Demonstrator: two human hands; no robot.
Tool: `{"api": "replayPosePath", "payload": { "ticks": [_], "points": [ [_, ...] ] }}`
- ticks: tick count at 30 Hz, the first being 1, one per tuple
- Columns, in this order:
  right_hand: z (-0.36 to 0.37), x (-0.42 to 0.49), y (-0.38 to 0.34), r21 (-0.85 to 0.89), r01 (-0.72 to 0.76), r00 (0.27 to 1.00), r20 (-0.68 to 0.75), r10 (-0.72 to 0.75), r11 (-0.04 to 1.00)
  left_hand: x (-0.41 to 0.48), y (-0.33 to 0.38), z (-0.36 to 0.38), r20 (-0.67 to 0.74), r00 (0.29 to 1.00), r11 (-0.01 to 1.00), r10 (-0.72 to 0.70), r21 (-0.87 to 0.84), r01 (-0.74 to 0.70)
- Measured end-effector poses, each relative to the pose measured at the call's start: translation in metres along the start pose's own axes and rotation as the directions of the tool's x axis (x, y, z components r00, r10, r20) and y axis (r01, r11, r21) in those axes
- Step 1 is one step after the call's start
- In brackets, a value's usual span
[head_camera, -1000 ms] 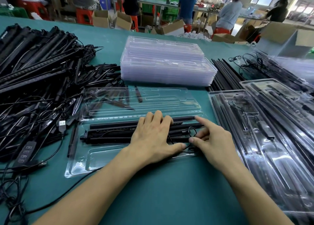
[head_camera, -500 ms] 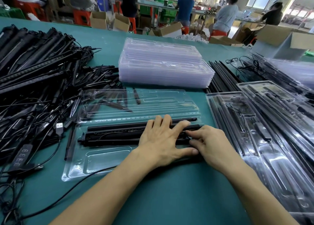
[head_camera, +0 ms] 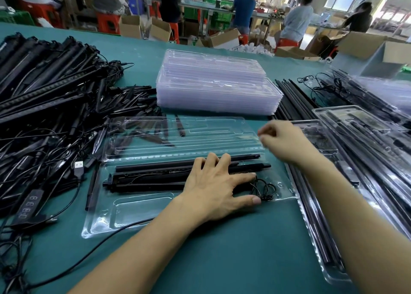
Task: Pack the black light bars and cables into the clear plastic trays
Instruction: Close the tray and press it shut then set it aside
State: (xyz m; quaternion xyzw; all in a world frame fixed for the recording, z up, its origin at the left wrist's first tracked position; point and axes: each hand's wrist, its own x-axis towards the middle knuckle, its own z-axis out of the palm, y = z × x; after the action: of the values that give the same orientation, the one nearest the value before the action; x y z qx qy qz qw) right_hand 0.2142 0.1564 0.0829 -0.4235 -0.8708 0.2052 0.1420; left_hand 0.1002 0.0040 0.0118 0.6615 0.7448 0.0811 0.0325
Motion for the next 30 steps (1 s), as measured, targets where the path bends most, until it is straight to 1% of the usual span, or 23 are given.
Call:
{"api": "replayPosePath", "payload": {
  "ticks": [1, 4, 5, 7, 8, 10, 12, 13, 16, 17, 18, 19, 20, 21, 23, 24, 25, 26, 28, 30],
  "points": [
    [0.002, 0.018, 0.000, 0.025, -0.037, 0.999, 0.003, 0.037, 0.999, 0.000, 0.000, 0.000, -0.002, 1.000, 1.000, -0.001, -0.001, 0.001],
    [0.020, 0.063, -0.001, 0.174, -0.215, 0.965, 0.192, 0.181, 0.961, 0.000, -0.001, 0.001, -0.007, 1.000, 1.000, -0.002, 0.014, 0.002],
    [0.028, 0.073, -0.001, 0.213, -0.271, 0.950, 0.217, 0.225, 0.939, 0.000, 0.000, 0.001, -0.008, 1.000, 1.000, 0.000, 0.016, 0.000],
    [0.041, 0.090, -0.002, 0.301, -0.334, 0.940, 0.169, 0.295, 0.893, 0.000, -0.001, 0.001, -0.006, 1.000, 1.000, 0.005, 0.010, -0.005],
    [0.044, 0.094, -0.005, 0.373, -0.363, 0.932, 0.141, 0.335, 0.854, 0.001, -0.001, 0.001, -0.004, 1.000, 1.000, 0.008, 0.004, -0.008],
    [0.044, 0.099, -0.008, 0.547, -0.419, 0.899, 0.136, 0.417, 0.724, 0.000, -0.001, 0.001, 0.004, 1.000, 1.000, 0.010, -0.009, -0.010],
    [0.037, 0.096, -0.008, 0.680, -0.421, 0.882, 0.153, 0.445, 0.601, -0.001, -0.002, 0.001, 0.010, 1.000, 1.000, 0.010, -0.012, -0.009],
    [0.030, 0.091, -0.008, 0.735, -0.400, 0.886, 0.159, 0.435, 0.547, -0.001, -0.002, 0.000, 0.016, 1.000, 1.000, 0.011, -0.013, -0.011],
    [0.004, 0.067, -0.007, 0.890, -0.239, 0.941, 0.113, 0.320, 0.388, -0.002, -0.004, 0.000, 0.022, 1.000, 1.000, 0.020, -0.010, -0.020],
    [-0.006, 0.056, -0.006, 0.918, -0.183, 0.961, 0.091, 0.262, 0.352, -0.003, -0.005, -0.001, 0.025, 0.999, 1.000, 0.024, -0.009, -0.024],
    [-0.015, 0.043, -0.004, 0.922, -0.139, 0.977, 0.068, 0.203, 0.362, -0.004, -0.008, -0.001, 0.034, 0.999, 1.000, 0.026, -0.017, -0.025],
    [-0.022, 0.029, 0.000, 0.900, -0.111, 0.987, 0.052, 0.149, 0.421, -0.005, -0.009, -0.002, 0.047, 0.999, 0.999, 0.023, -0.032, -0.022],
    [-0.029, 0.014, 0.006, 0.847, -0.097, 0.993, 0.051, 0.102, 0.523, -0.006, -0.011, -0.002, 0.058, 0.998, 0.999, 0.021, -0.040, -0.019],
    [-0.035, -0.002, 0.013, 0.759, -0.098, 0.995, 0.075, 0.063, 0.644, -0.007, -0.012, -0.001, 0.066, 0.998, 0.999, 0.021, -0.033, -0.019],
    [-0.040, -0.035, 0.025, 0.499, -0.082, 0.986, 0.165, -0.002, 0.862, -0.007, -0.012, -0.002, 0.086, 0.996, 1.000, 0.021, 0.000, -0.021],
    [-0.038, -0.049, 0.030, 0.337, -0.041, 0.984, 0.180, -0.022, 0.941, -0.008, -0.010, -0.003, 0.095, 0.995, 1.000, 0.025, 0.002, -0.026],
    [-0.033, -0.060, 0.037, 0.168, 0.021, 0.987, 0.156, -0.048, 0.985, -0.008, -0.009, -0.004, 0.092, 0.995, 0.999, 0.038, -0.003, -0.038],
    [-0.024, -0.068, 0.041, 0.023, 0.083, 0.990, 0.116, -0.085, 0.996, -0.010, -0.008, -0.005, 0.068, 0.996, 0.998, 0.056, -0.005, -0.056],
    [-0.005, -0.083, 0.042, -0.166, 0.139, 0.989, 0.083, -0.126, 0.976, -0.014, -0.007, -0.006, 0.037, 0.997, 0.997, 0.071, 0.009, -0.071],
    [0.012, -0.093, 0.044, -0.384, 0.170, 0.985, 0.068, -0.156, 0.908, -0.020, -0.007, -0.004, 0.065, 0.997, 0.999, 0.047, -0.003, -0.047]
  ]
}}
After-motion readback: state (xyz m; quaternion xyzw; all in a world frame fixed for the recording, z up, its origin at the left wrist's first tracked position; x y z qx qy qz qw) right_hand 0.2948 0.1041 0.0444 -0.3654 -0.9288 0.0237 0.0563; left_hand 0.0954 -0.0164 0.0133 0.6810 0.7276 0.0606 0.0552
